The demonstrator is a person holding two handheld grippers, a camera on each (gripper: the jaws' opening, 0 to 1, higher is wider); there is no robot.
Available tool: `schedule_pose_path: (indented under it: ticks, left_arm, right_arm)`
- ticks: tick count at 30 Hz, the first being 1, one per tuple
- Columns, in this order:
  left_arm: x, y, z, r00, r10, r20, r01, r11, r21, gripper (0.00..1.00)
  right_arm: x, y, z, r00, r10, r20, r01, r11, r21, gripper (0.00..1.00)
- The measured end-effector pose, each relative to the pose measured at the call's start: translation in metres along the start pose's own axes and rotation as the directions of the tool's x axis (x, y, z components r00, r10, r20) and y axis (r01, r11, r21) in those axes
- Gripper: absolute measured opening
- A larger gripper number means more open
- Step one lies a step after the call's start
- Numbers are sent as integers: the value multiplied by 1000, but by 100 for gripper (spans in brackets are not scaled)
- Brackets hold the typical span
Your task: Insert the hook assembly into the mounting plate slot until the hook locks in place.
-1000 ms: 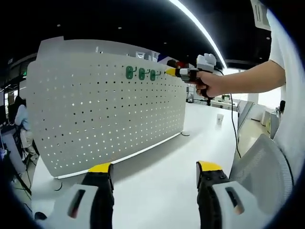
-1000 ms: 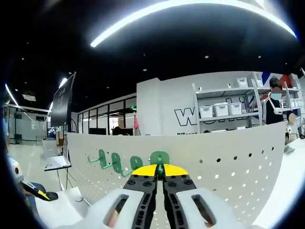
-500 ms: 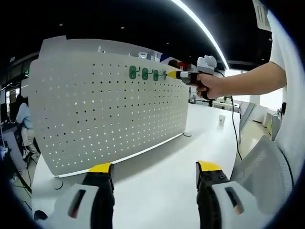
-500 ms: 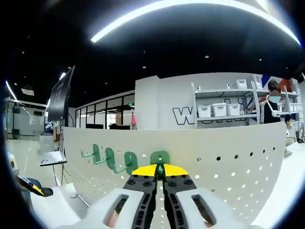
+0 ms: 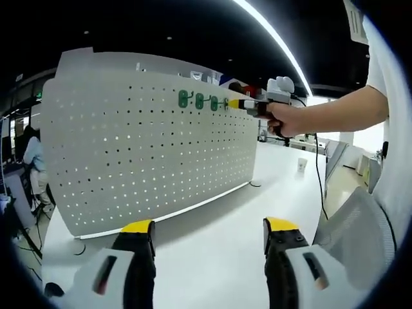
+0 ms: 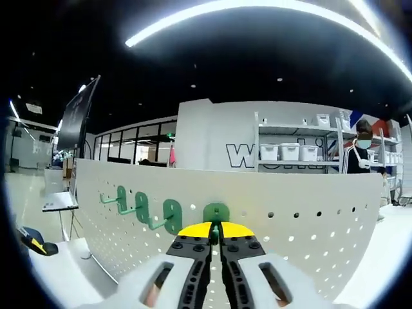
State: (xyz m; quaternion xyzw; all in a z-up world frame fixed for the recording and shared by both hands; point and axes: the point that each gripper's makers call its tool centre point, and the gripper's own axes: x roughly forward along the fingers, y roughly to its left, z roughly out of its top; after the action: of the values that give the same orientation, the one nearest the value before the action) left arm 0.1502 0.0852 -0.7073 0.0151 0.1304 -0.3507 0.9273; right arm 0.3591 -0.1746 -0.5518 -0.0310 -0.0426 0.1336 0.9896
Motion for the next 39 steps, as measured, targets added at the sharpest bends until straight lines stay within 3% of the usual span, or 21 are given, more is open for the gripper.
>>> schedule_pose_path:
  ticks: [9, 12, 16, 28, 39]
  left_arm:
    - [-1, 1, 3, 1000, 10, 8, -10, 1000, -5, 70]
    - [-1, 1, 3, 1000, 5, 10, -5, 1000, -12, 70]
    - [-2, 0, 5, 1000, 3, 13, -3, 1000, -9, 70]
    - [0, -1, 7, 1000, 0, 23, 0, 1000, -9, 70]
    - [1, -1, 8, 1000, -1, 26, 2, 1000, -7, 70]
  right_arm:
    - [3, 0, -1, 995, -98, -6, 98, 995, 9, 2]
    - [5, 3, -6, 993, -109, -36, 109, 994, -7, 4]
    - [3, 1, -5, 992, -126, -25, 126, 992, 10, 4]
    - [2, 0, -5, 994, -104, -32, 106, 993, 51, 5]
    - [-1, 14, -6, 1000, 13, -21, -12, 1000, 29, 19]
